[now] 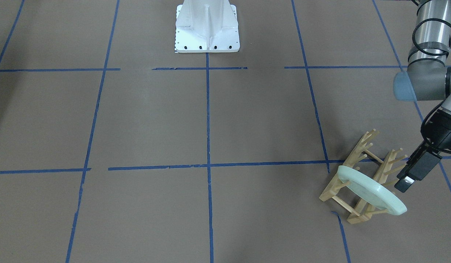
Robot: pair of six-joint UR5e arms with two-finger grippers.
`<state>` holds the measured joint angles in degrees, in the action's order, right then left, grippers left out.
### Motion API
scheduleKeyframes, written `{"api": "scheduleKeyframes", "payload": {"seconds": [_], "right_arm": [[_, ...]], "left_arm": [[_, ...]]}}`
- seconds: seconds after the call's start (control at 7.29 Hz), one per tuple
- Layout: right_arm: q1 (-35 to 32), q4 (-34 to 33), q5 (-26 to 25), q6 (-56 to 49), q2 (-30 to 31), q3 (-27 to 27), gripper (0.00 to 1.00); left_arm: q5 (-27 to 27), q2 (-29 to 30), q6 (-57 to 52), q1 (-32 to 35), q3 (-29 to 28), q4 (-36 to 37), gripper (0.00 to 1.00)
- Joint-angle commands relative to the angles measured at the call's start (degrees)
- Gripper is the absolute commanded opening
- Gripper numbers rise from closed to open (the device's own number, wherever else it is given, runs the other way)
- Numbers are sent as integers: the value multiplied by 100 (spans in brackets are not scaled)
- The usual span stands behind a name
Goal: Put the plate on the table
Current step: 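Reach the left gripper to the top rim of the green plate in the rack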
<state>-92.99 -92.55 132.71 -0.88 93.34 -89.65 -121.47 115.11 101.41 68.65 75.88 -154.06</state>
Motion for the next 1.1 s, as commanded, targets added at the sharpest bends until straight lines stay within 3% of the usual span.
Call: {"api": "scheduleKeyframes", "payload": {"seconds": [0.0,0.69,0.82,0.96], "right_arm": [[0,0,0,0,0,0,100],[0,0,0,0,0,0,100],[0,0,0,0,0,0,100],[0,0,0,0,0,0,100]], "left_arm": [[-9,64,158,-9,-196,-151,83],[0,117,309,-176,-206,-160,73],[0,143,309,-176,-223,-151,68],[0,152,309,-176,-241,-151,54]]}}
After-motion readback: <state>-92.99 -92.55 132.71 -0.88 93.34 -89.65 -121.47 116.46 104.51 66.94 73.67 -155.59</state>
